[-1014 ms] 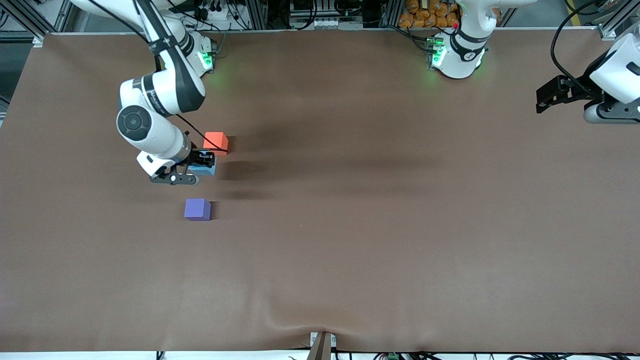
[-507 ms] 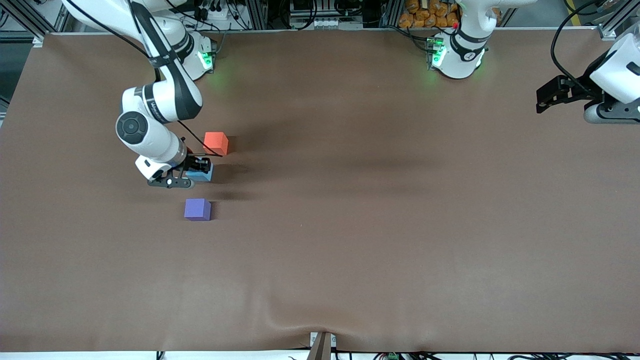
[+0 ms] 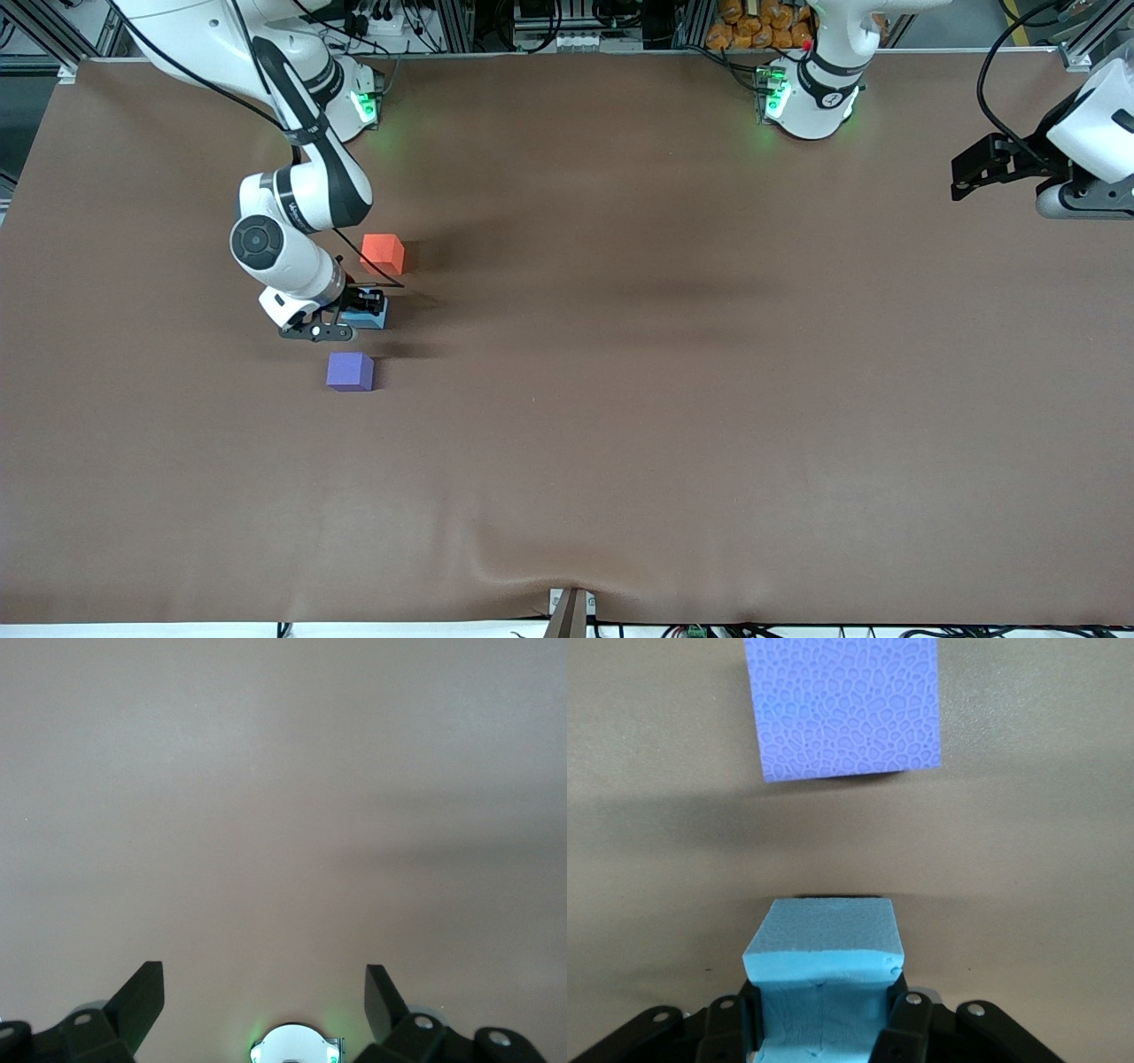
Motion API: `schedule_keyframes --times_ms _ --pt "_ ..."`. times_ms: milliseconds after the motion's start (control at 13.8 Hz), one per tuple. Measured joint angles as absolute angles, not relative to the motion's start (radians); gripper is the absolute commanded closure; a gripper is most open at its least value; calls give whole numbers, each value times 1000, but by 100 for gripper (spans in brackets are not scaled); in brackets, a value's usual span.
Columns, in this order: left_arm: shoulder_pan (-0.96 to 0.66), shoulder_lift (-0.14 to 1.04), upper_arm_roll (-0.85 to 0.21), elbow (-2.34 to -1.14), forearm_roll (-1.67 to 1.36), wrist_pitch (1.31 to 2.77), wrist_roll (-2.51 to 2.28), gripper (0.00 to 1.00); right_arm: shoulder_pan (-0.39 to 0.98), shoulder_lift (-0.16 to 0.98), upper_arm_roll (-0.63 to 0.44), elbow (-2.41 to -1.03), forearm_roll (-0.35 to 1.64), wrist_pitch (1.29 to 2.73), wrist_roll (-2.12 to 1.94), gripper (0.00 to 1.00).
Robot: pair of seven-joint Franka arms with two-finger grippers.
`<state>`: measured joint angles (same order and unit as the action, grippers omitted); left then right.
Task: Place blue block between orange and purple blocks
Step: 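Lower the blue block between orange and purple blocks, open the right gripper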
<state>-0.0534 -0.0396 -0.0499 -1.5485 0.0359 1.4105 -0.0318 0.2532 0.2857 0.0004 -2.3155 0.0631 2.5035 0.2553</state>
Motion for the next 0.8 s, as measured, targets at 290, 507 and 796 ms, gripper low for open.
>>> schedule_keyframes --times_ms 290,507,796 --pt "-53 -40 -50 -1547 36 1411 -32 0 256 302 6 -2316 64 2528 256 100" --pt "-53 -40 -50 -1547 36 1410 -32 0 257 306 7 -2316 64 2532 256 0" --pt "-53 -40 -49 -1547 36 1410 -16 0 256 301 6 -2293 64 2478 256 0"
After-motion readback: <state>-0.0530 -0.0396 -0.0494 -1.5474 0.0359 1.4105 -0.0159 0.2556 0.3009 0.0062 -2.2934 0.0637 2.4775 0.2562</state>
